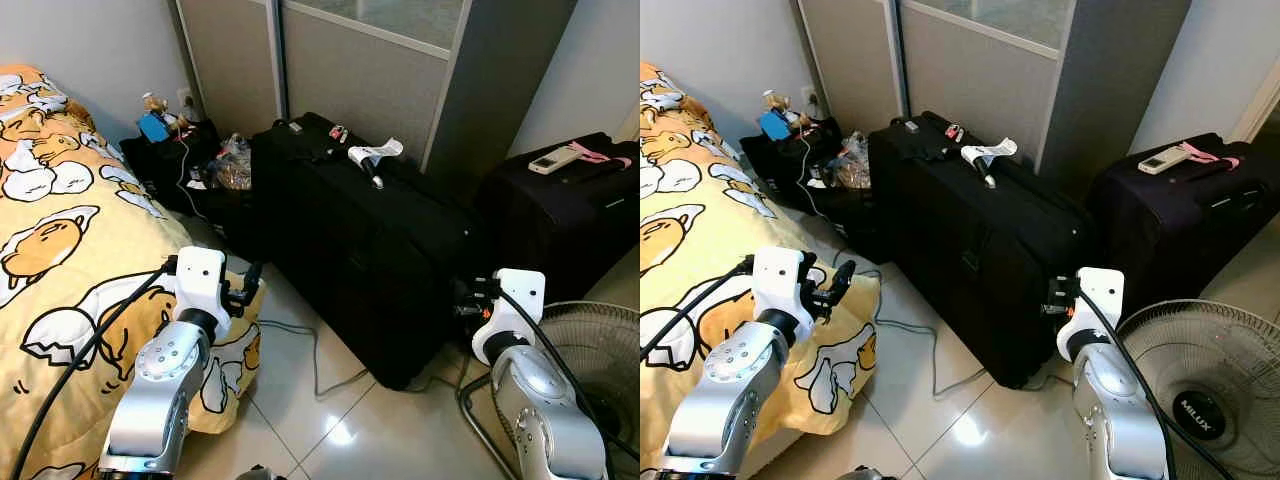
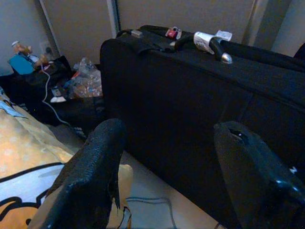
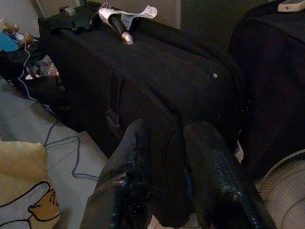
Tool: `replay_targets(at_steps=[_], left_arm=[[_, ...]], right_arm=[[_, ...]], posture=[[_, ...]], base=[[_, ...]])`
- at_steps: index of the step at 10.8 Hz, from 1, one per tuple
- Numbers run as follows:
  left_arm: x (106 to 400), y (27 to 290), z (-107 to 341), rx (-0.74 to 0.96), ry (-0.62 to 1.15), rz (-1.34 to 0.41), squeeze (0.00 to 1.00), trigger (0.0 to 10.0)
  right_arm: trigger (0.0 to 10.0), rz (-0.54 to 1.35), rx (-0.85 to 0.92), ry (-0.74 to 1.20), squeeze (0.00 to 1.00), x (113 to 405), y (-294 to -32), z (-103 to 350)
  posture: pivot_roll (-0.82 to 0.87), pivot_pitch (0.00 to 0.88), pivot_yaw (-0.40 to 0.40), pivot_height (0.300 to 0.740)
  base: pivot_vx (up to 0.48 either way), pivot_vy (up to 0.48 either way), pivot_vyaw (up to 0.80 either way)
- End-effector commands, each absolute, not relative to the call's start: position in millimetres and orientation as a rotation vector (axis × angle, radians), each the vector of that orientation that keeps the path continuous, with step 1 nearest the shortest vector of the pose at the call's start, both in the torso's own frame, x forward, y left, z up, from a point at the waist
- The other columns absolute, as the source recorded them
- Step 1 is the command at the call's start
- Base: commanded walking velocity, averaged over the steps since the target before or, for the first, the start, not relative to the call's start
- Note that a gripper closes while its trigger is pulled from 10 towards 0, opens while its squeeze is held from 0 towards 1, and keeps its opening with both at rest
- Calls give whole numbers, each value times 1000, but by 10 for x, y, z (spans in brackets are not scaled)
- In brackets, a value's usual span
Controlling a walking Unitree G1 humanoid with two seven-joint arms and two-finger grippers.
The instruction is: Clean up the room
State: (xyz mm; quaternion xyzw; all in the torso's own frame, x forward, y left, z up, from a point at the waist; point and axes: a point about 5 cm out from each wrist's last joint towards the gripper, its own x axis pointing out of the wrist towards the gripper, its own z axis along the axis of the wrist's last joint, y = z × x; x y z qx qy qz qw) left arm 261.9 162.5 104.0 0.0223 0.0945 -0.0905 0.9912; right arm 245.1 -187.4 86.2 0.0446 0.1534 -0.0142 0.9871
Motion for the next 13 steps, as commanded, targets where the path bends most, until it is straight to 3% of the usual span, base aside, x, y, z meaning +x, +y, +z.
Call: replay_targets(at_steps=[1,10,11,13], left_arm=[[2243,1824,1104,-5,326,26,0,10000],[2243,1824,1104,-5,326,26,0,10000],[2260,1850,1107,-36,309,-9,1000,10000],[2258,1871,1117,-47,302,-25,1000,10000]], right_arm=[[10000,-112,17,280,0,2400,-1838,1134],[10000,-112,17,280,0,2400,-1838,1134],[10000,-66,41,258,1000,2420,-1830,1133],[10000,-46,61,237,1000,2423,-1820,1130]], posture=[[69,0,-21,740],[69,0,-21,740],[75,0,-18,740],[74,0,-10,740]], base=[[0,0,0],[0,0,0],[0,0,0],[0,0,0]])
